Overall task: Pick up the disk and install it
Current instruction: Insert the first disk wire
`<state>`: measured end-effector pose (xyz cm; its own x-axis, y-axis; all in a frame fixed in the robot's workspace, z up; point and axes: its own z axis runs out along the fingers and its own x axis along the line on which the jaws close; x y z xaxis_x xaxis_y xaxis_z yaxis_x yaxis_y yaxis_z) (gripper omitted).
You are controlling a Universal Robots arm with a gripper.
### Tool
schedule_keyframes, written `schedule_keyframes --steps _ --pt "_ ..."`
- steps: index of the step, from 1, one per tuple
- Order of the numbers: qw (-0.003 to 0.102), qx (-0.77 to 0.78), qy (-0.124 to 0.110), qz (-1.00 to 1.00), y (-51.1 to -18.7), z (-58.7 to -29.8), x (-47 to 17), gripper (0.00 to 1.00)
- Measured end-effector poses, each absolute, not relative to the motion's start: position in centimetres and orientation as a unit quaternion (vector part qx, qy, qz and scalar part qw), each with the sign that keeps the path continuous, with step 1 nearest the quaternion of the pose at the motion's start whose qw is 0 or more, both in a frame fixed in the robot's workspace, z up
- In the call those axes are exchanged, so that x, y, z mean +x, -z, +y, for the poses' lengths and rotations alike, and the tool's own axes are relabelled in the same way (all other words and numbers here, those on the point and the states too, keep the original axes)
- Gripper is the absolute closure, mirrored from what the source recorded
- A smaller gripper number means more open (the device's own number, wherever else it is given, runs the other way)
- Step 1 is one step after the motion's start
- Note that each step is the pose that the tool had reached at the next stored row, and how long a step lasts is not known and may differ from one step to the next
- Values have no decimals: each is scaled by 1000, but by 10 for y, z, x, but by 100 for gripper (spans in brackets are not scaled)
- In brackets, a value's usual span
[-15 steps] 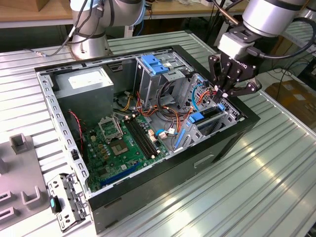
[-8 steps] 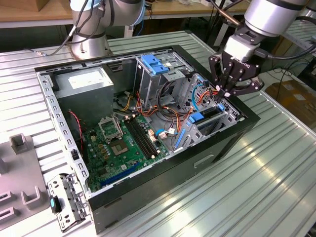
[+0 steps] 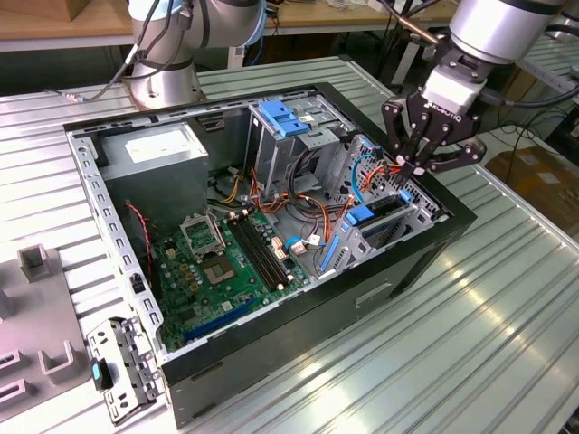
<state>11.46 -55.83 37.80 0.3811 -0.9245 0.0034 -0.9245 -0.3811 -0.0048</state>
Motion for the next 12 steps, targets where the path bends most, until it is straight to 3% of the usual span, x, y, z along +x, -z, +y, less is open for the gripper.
schedule_keyframes --steps 12 --pt "1 -841 3 541 -378 -552 136 89"
